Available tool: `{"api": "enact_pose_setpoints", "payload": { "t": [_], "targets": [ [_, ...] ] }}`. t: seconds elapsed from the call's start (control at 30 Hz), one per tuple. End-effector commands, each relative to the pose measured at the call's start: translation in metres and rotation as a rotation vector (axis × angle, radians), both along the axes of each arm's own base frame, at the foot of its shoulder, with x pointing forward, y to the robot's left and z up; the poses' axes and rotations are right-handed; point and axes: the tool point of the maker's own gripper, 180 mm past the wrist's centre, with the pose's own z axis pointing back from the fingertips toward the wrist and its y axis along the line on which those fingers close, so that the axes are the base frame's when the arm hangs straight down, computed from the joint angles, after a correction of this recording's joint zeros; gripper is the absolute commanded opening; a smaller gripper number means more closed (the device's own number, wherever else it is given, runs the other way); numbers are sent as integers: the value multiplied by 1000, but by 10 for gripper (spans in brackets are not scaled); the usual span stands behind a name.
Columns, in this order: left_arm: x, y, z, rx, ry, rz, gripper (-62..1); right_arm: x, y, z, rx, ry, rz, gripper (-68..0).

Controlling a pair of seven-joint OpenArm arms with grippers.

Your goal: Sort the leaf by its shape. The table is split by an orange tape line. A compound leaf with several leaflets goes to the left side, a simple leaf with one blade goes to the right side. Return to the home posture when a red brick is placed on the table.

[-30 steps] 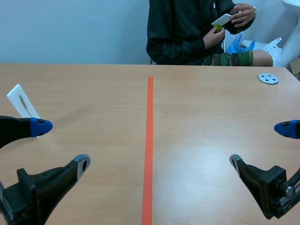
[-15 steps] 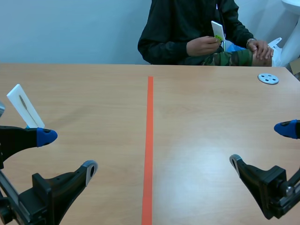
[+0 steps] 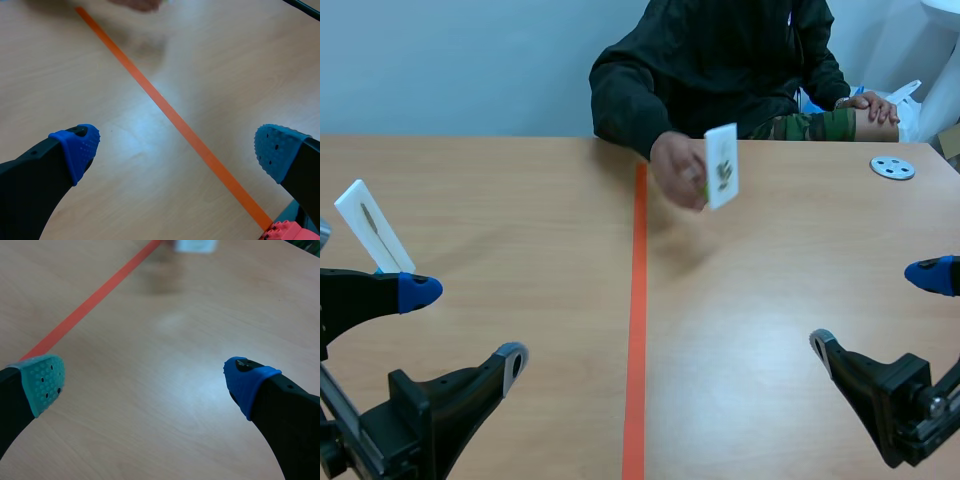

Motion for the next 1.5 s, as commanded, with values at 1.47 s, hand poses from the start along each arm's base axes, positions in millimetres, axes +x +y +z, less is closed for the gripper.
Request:
{"api": "enact_pose_setpoints", "payload": {
  "t": [1.47],
  "targets": [
    [3, -1, 9, -15, -30, -14, 14, 12, -1, 5, -34, -5, 19, 4]
  ]
}}
